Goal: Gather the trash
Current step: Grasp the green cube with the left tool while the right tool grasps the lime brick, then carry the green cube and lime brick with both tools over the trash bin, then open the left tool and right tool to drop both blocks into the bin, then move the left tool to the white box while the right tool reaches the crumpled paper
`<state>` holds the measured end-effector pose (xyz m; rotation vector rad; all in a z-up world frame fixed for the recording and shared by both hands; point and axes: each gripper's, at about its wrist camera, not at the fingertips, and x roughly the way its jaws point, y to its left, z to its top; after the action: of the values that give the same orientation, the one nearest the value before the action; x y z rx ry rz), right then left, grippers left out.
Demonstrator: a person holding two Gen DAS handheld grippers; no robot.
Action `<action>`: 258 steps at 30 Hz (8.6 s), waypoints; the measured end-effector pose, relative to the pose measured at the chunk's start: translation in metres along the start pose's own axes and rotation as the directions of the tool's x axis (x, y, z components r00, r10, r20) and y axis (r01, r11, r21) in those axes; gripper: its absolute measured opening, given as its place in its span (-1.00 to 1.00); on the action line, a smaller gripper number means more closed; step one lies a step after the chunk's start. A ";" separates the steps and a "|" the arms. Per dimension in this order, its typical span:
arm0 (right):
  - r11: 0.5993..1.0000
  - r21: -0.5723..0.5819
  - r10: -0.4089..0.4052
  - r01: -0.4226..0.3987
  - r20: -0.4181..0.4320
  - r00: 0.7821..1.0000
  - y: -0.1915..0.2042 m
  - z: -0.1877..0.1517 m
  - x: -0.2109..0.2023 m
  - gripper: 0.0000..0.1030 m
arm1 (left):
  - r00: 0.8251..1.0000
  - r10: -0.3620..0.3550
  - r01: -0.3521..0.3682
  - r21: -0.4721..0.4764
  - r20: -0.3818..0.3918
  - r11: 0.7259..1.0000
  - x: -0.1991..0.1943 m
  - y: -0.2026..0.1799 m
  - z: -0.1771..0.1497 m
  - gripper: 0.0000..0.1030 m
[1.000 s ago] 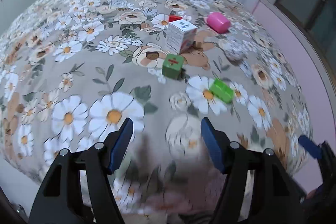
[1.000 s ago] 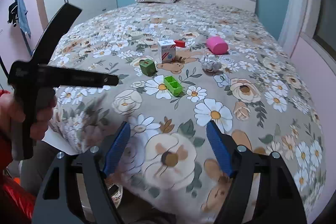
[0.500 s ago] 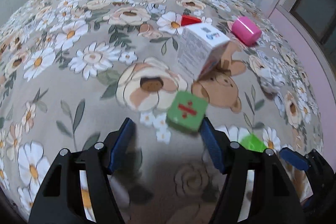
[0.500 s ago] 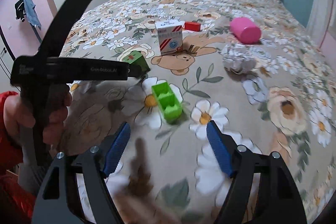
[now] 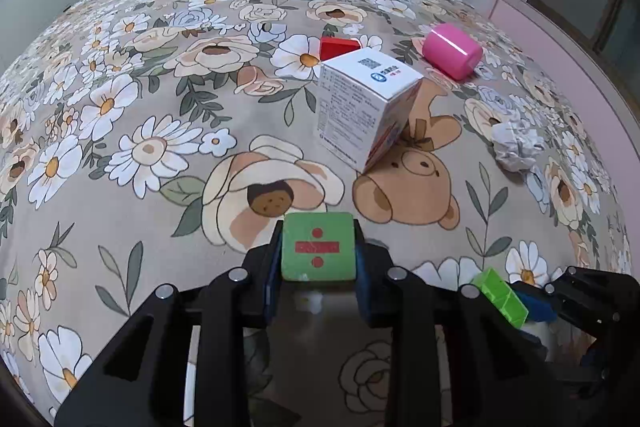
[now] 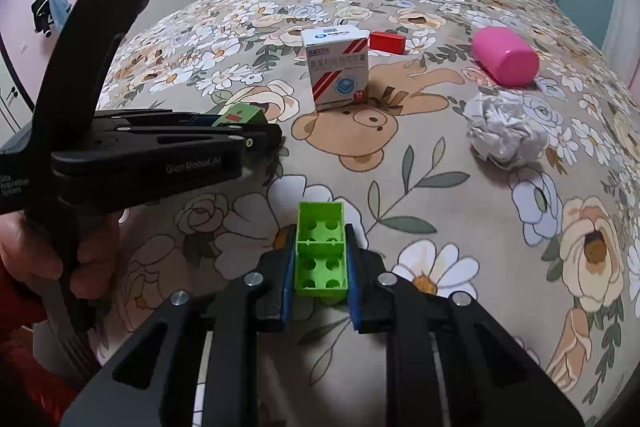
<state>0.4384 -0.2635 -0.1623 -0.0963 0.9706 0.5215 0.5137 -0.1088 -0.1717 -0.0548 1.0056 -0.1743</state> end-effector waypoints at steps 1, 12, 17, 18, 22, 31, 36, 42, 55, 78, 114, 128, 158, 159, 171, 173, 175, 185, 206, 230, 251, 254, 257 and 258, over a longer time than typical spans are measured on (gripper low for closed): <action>1.000 0.005 0.002 -0.002 -0.001 1.000 0.002 -0.001 -0.003 -0.55 | 1.000 -0.006 0.006 -0.004 -0.004 1.000 -0.003 0.001 0.000 -0.40; 0.999 0.001 -0.041 0.041 0.069 0.997 0.030 0.003 -0.060 -0.55 | 0.998 -0.019 0.019 -0.005 0.052 1.000 -0.078 0.001 -0.007 -0.40; 0.997 -0.007 -0.075 0.076 0.118 0.990 0.052 0.006 -0.096 -0.55 | 0.995 -0.011 0.010 0.015 0.094 1.000 -0.124 0.000 -0.011 -0.40; 0.996 -0.006 -0.083 0.084 0.127 0.988 0.056 0.006 -0.104 -0.55 | 0.995 -0.009 0.007 0.021 0.100 1.000 -0.131 0.000 -0.012 -0.40; 0.994 0.009 -0.112 0.112 0.144 0.983 0.071 0.006 -0.128 -0.55 | 0.991 -0.007 0.001 0.046 0.132 0.999 -0.168 -0.003 -0.020 -0.40; 0.992 0.034 -0.124 0.120 0.194 0.973 0.106 -0.006 -0.184 -0.55 | 0.983 0.008 -0.028 0.107 0.184 0.994 -0.244 -0.002 -0.057 -0.40; 0.993 0.032 -0.120 0.115 0.223 0.967 0.130 -0.018 -0.208 -0.55 | 0.981 0.008 -0.032 0.122 0.193 0.992 -0.276 0.008 -0.085 -0.40; 0.995 0.018 -0.101 0.099 0.244 0.965 0.162 -0.035 -0.228 -0.55 | 0.980 0.013 -0.040 0.134 0.199 0.990 -0.304 0.023 -0.122 -0.40; 0.998 -0.003 -0.062 0.064 0.184 0.981 0.211 -0.077 -0.217 -0.55 | 0.992 0.026 -0.044 0.142 0.121 0.989 -0.304 0.061 -0.204 -0.40; 1.000 -0.019 -0.021 0.019 -0.141 0.990 0.264 -0.176 -0.062 -0.55 | 0.976 0.066 -0.047 0.096 -0.206 0.994 -0.162 0.115 -0.331 -0.40; 0.981 0.187 0.074 0.051 -0.607 0.791 0.231 -0.284 0.167 -0.55 | 0.791 0.042 -0.052 0.002 -0.611 0.999 0.037 0.144 -0.397 -0.40; 0.970 0.234 0.104 0.069 -0.652 0.751 0.226 -0.304 0.199 -0.55 | 0.735 0.044 -0.046 0.015 -0.677 0.999 0.073 0.136 -0.409 -0.39; 0.970 0.223 0.065 0.098 -0.624 0.779 0.229 -0.301 0.188 -0.21 | 0.733 0.092 -0.105 0.021 -0.674 0.994 0.073 0.139 -0.410 0.05; 0.971 0.220 0.062 0.098 -0.621 0.782 0.229 -0.300 0.186 -0.21 | 0.737 0.094 -0.106 0.023 -0.669 0.994 0.069 0.139 -0.409 0.05; 0.984 0.168 0.026 0.060 -0.471 0.882 0.233 -0.256 0.094 -0.21 | 0.864 0.110 -0.080 0.083 -0.491 0.993 -0.017 0.119 -0.366 0.05; 0.985 0.168 0.035 0.043 -0.434 0.900 0.230 -0.247 0.073 -0.21 | 0.883 0.104 -0.072 0.087 -0.459 0.994 -0.035 0.116 -0.359 0.05; 0.986 0.164 0.033 0.036 -0.399 0.916 0.229 -0.238 0.054 -0.21 | 0.902 0.095 -0.061 0.093 -0.422 0.994 -0.054 0.112 -0.349 0.05; 0.992 0.115 -0.034 0.059 -0.207 0.978 0.213 -0.196 -0.064 -0.13 | 0.978 0.081 -0.055 0.135 -0.191 0.989 -0.161 0.085 -0.284 0.05; 0.976 0.174 -0.157 0.130 0.150 0.976 0.149 -0.121 -0.217 -0.05 | 0.998 -0.048 0.041 0.213 0.027 0.976 -0.243 0.031 -0.170 0.13; 0.926 0.321 -0.248 0.200 0.118 0.962 0.018 -0.041 -0.126 0.45 | 0.989 -0.089 0.052 0.287 0.116 0.957 -0.109 0.003 -0.037 0.50; 0.905 0.358 -0.266 0.228 0.061 0.962 -0.064 0.020 -0.027 0.66 | 0.970 -0.242 0.211 0.364 0.039 0.907 0.016 0.004 0.052 0.58; 0.901 0.366 -0.268 0.233 0.046 0.962 -0.074 0.028 -0.011 0.67 | 0.965 -0.263 0.240 0.352 0.019 0.905 0.030 0.003 0.064 0.58; 0.893 0.384 -0.267 0.235 0.030 0.963 -0.084 0.036 0.003 0.67 | 0.955 -0.295 0.287 0.315 -0.025 0.905 0.045 0.002 0.074 0.58; 0.893 0.386 -0.265 0.233 0.029 0.964 -0.084 0.037 0.005 0.67 | 0.951 -0.306 0.302 0.305 -0.035 0.903 0.047 0.003 0.076 0.58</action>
<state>0.5079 -0.3239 -0.1575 0.1474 0.9470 0.0926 0.6029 -0.1169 -0.1706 0.0721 0.9418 -0.6159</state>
